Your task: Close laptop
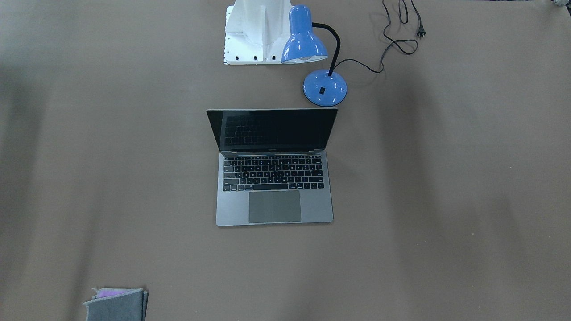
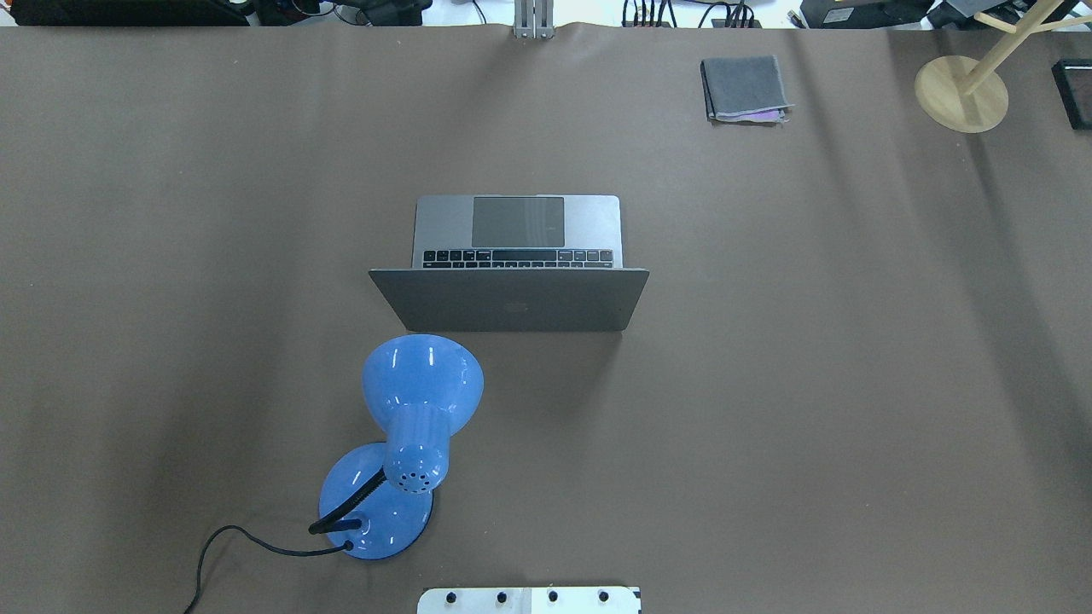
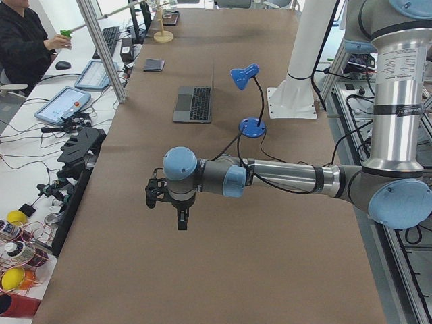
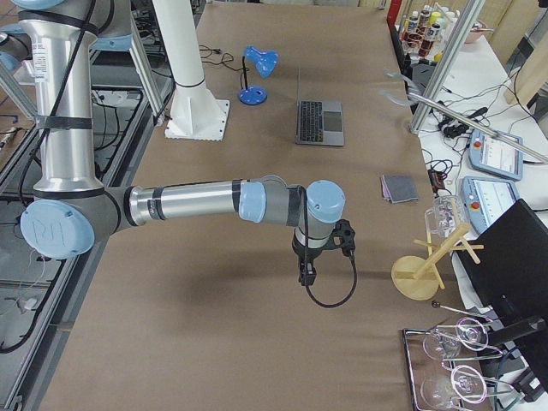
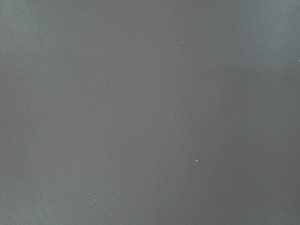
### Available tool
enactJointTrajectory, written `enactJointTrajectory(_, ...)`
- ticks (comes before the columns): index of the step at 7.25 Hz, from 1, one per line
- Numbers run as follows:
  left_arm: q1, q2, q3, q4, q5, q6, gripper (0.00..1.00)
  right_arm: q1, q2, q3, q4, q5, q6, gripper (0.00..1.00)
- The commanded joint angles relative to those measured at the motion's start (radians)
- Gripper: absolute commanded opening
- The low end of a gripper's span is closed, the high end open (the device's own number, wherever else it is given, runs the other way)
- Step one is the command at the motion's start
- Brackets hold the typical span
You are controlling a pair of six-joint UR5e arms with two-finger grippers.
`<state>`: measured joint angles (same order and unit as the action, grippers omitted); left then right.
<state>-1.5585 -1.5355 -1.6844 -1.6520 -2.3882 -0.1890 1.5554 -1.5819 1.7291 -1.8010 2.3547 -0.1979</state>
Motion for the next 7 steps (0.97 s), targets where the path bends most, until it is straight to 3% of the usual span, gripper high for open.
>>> enactJointTrajectory(1, 0.0, 0.0, -0.001, 0.0, 0.0, 0.0, 0.98, 0.0, -0.003, 0.004, 0.003, -0.002, -0.011, 1.0)
enactJointTrajectory(7, 0.0, 0.0, 0.002, 0.0, 0.0, 0.006, 0.98, 0.0, 0.016, -0.003, 0.0, 0.008, 0.002, 1.0)
